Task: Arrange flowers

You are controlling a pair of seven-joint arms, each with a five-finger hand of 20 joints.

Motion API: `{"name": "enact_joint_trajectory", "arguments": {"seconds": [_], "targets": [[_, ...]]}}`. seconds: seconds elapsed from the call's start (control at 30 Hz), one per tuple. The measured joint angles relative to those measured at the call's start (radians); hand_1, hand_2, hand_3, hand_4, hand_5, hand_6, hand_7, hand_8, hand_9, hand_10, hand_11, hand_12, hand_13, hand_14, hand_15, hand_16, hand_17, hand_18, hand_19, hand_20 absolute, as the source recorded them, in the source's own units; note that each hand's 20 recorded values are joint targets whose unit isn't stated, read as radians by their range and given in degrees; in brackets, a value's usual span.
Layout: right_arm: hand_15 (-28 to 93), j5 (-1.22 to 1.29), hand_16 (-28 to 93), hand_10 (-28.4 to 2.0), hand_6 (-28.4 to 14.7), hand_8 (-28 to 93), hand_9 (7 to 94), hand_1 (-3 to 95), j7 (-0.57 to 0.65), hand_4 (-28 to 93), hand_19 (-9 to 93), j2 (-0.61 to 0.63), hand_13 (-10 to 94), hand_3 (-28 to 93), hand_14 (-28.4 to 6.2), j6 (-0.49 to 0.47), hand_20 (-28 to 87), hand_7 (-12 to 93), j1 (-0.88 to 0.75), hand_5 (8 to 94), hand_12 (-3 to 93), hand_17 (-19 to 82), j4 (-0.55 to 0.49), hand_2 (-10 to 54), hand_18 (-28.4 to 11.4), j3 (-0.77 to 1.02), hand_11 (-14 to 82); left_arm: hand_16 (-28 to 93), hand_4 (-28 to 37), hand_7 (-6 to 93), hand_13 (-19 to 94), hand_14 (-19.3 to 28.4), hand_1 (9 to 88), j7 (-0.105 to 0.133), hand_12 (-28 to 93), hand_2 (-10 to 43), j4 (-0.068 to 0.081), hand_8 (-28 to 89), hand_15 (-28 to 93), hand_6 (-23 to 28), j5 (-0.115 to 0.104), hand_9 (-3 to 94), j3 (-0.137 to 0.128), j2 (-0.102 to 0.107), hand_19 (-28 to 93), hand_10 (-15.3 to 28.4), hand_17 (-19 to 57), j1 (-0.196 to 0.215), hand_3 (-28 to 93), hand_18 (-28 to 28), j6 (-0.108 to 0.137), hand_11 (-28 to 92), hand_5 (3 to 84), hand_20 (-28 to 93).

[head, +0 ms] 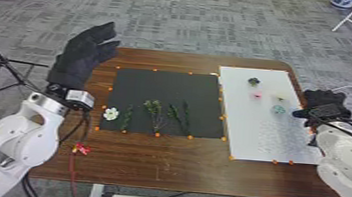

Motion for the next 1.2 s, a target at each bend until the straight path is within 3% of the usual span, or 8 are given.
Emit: {"name": "enact_joint_trajectory", "arguments": {"seconds": [0.3,0.63,0.93,1.1,1.2], "targets": [[76,0.049,23,-9.0,-1.4,-13,44.6,33.9,-0.057,-28,78,-0.008,34,72,-13.5,-0.011,54,24,0.069,41.6,19.9,19,-0.013,-9.5,-20.5,-0.129,22.2,3,-22.1,19.3,16,14.9,29.3,-0.003,19,-7.0,0.001,-9,24,2.9,0.001,18.7,-0.017,-0.003,38,11.2,-7.7,0.026,67,17.7,0.005,21,27.5,10],[76,0.008,23,-9.8,-0.7,-13,47.4,32.0,-0.056,-28,80,-0.047,42,77,-12.1,0.026,54,26,0.241,43.0,21.3,21,0.067,-9.5,-20.0,-0.300,27.2,3,-22.0,19.3,16,15.0,29.3,-0.005,19,-6.9,0.002,-9,24,2.9,0.001,18.6,-0.003,0.002,38,11.2,-7.7,0.016,67,17.7,0.005,21,27.5,10],[76,-0.007,24,-11.1,-2.0,-13,41.2,30.7,-0.062,-28,80,-0.047,42,80,-11.7,0.045,54,27,0.246,40.6,22.6,21,0.060,-9.5,-20.0,-0.302,28.9,3,-21.8,19.2,16,14.9,29.3,-0.002,19,-7.1,-0.002,-9,24,2.9,0.001,18.6,-0.013,0.009,38,11.2,-7.7,0.030,67,17.7,0.007,21,27.4,10],[73,-0.017,23,-9.2,0.7,-14,47.5,30.7,-0.084,-28,80,-0.047,47,83,-10.0,0.058,53,29,0.258,44.3,21.3,22,0.057,-9.5,-18.8,-0.332,28.4,3,-21.8,19.2,16,14.9,29.4,-0.001,19,-7.0,-0.003,-9,24,2.9,0.000,18.6,-0.013,0.011,38,11.1,-7.6,0.032,66,17.6,0.007,21,27.5,10],[70,-0.029,24,-8.3,2.5,-16,54.1,35.8,-0.092,-28,79,-0.048,51,86,-8.3,0.061,52,33,0.287,49.6,21.8,22,0.063,-9.5,-18.1,-0.380,31.4,3,-21.8,19.2,16,14.9,29.4,-0.001,19,-7.0,-0.003,-9,24,2.9,0.000,18.5,-0.010,0.012,38,11.1,-7.6,0.031,66,17.6,0.007,21,27.4,10]]}}
